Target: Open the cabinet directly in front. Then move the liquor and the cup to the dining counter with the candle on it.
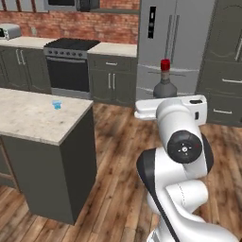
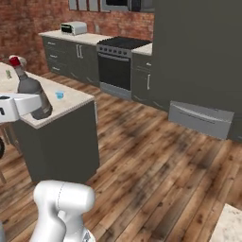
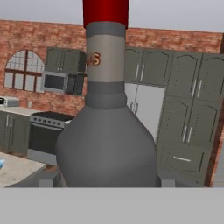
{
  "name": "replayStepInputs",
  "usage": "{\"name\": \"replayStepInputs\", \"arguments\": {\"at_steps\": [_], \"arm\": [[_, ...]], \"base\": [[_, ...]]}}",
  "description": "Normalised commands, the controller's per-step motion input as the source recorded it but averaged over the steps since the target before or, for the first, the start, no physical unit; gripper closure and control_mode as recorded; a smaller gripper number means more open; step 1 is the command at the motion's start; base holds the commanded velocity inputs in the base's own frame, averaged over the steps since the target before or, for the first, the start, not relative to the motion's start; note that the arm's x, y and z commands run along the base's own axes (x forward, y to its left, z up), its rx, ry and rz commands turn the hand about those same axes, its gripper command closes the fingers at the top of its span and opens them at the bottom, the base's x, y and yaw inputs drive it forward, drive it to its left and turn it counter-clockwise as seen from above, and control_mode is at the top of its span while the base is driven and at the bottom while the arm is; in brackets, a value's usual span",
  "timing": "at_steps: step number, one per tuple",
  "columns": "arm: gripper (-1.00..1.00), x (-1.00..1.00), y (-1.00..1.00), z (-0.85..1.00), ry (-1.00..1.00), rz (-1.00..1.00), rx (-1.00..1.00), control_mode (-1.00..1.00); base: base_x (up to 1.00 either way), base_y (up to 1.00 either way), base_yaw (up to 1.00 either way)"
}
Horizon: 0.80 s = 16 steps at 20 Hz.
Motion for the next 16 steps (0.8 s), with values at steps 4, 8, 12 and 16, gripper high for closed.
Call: {"name": "replayStepInputs", "arguments": {"at_steps": [4,8,12,16], "arm": [[1.00,0.00,0.00,0.00,0.00,0.00,0.00,1.00],[1.00,0.00,0.00,0.00,0.00,0.00,0.00,1.00],[1.00,0.00,0.00,0.00,0.00,0.00,0.00,1.00],[1.00,0.00,0.00,0.00,0.00,0.00,0.00,1.00]], "base": [[0.00,0.00,-0.01],[-0.12,0.88,-0.22],[-0.33,1.00,-0.35],[-0.50,1.00,-0.39]]}}
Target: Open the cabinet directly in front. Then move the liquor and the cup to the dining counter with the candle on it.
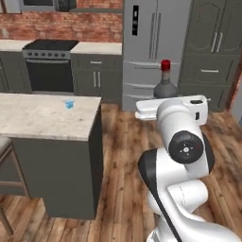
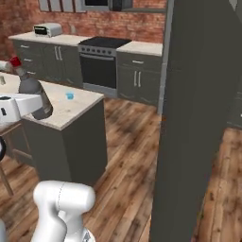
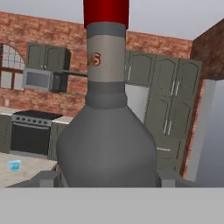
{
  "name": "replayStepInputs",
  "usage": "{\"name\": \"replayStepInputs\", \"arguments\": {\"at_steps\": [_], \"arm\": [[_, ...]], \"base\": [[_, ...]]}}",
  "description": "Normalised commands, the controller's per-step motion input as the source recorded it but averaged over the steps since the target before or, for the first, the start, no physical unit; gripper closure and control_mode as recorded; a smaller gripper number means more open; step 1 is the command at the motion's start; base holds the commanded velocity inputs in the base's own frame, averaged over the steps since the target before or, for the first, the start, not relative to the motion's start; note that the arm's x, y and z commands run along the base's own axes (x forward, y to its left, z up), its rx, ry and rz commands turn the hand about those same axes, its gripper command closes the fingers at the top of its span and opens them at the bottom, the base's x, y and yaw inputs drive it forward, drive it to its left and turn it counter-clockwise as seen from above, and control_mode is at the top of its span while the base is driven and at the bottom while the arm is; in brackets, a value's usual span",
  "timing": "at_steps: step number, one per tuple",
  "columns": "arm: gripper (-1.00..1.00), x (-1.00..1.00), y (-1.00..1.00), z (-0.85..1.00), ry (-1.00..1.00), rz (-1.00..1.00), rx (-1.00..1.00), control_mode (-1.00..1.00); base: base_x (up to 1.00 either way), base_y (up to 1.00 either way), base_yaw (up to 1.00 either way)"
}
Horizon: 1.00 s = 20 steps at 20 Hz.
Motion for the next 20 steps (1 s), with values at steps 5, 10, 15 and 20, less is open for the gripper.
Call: {"name": "replayStepInputs", "arguments": {"at_steps": [5,10,15,20], "arm": [[1.00,0.00,0.00,0.00,0.00,0.00,0.00,1.00],[1.00,0.00,0.00,0.00,0.00,0.00,0.00,1.00],[1.00,0.00,0.00,0.00,0.00,0.00,0.00,1.00],[1.00,0.00,0.00,0.00,0.00,0.00,0.00,1.00]], "base": [[-0.41,1.00,-0.37],[-0.18,1.00,-0.34],[-0.03,1.00,-0.31],[0.00,1.00,-0.27]]}}
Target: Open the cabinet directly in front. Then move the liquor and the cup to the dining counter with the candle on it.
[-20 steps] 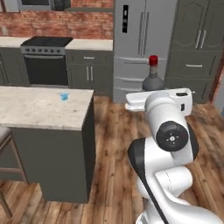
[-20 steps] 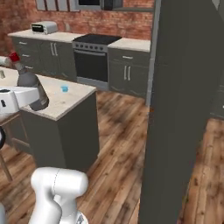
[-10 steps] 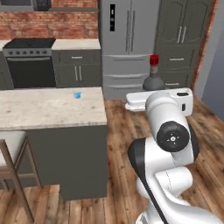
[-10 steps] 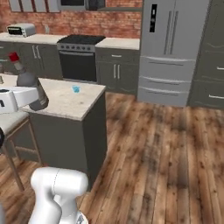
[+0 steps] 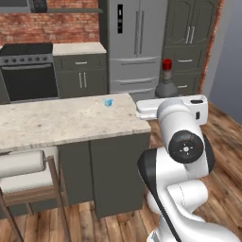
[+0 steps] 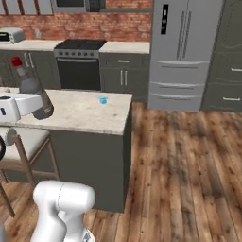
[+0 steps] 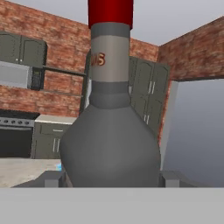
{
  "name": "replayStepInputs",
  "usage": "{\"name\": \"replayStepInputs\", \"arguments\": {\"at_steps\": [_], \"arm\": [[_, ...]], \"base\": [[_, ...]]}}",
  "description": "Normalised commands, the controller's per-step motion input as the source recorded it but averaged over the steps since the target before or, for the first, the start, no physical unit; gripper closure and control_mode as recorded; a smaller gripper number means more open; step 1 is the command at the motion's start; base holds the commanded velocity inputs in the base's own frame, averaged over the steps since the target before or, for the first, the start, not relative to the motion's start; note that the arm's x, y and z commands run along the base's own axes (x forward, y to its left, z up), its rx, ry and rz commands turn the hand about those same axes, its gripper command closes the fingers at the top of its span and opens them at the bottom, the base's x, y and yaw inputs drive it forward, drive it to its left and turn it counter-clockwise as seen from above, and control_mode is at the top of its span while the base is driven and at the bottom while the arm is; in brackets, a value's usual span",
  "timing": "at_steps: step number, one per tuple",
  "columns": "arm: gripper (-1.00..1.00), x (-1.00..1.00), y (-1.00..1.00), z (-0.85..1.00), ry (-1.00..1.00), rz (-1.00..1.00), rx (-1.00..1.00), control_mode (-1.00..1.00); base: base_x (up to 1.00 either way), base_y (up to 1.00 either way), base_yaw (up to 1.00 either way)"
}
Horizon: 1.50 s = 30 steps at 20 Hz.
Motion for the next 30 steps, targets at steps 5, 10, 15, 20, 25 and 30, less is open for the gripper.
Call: {"name": "replayStepInputs", "arguments": {"at_steps": [5,10,15,20,25,30], "arm": [[1.00,0.00,0.00,0.00,0.00,0.00,0.00,1.00],[1.00,0.00,0.00,0.00,0.00,0.00,0.00,1.00],[1.00,0.00,0.00,0.00,0.00,0.00,0.00,1.00],[1.00,0.00,0.00,0.00,0.00,0.00,0.00,1.00],[1.00,0.00,0.00,0.00,0.00,0.00,0.00,1.00],[1.00,0.00,0.00,0.00,0.00,0.00,0.00,1.00]], "base": [[0.00,1.00,-0.26],[0.00,1.00,-0.26],[0.00,1.00,-0.23],[0.00,0.67,-0.11],[0.15,0.15,0.00],[0.28,0.72,0.00]]}}
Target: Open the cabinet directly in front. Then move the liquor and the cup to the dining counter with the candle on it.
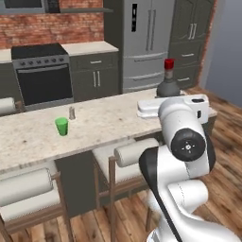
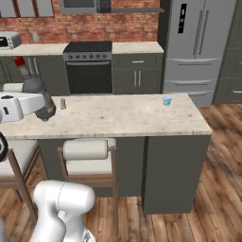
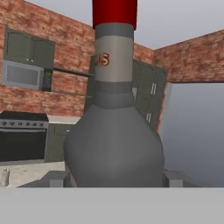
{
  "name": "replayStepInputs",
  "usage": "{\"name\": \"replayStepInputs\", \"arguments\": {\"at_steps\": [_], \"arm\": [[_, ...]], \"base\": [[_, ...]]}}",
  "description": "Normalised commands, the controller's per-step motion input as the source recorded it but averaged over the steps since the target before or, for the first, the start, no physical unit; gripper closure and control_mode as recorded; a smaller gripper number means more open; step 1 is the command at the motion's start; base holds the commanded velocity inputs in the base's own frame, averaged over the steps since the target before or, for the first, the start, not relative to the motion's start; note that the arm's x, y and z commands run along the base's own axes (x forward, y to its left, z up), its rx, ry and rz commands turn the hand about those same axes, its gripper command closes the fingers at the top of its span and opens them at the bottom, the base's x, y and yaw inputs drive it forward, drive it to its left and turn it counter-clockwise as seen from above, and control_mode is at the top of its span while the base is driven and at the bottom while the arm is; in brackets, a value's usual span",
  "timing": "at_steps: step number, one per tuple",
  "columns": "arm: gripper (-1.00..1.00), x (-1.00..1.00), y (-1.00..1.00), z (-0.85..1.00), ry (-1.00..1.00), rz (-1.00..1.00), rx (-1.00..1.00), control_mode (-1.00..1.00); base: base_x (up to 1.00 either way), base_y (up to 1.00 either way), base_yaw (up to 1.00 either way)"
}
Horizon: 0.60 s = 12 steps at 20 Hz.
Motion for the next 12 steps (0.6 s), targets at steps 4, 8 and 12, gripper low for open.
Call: {"name": "replayStepInputs", "arguments": {"at_steps": [4,8,12], "arm": [[1.00,0.00,0.00,0.00,0.00,0.00,0.00,1.00],[1.00,0.00,0.00,0.00,0.00,0.00,0.00,1.00],[1.00,0.00,0.00,0.00,0.00,0.00,0.00,1.00]], "base": [[0.01,1.00,0.00],[0.25,0.64,-0.03],[0.52,0.25,-0.05]]}}
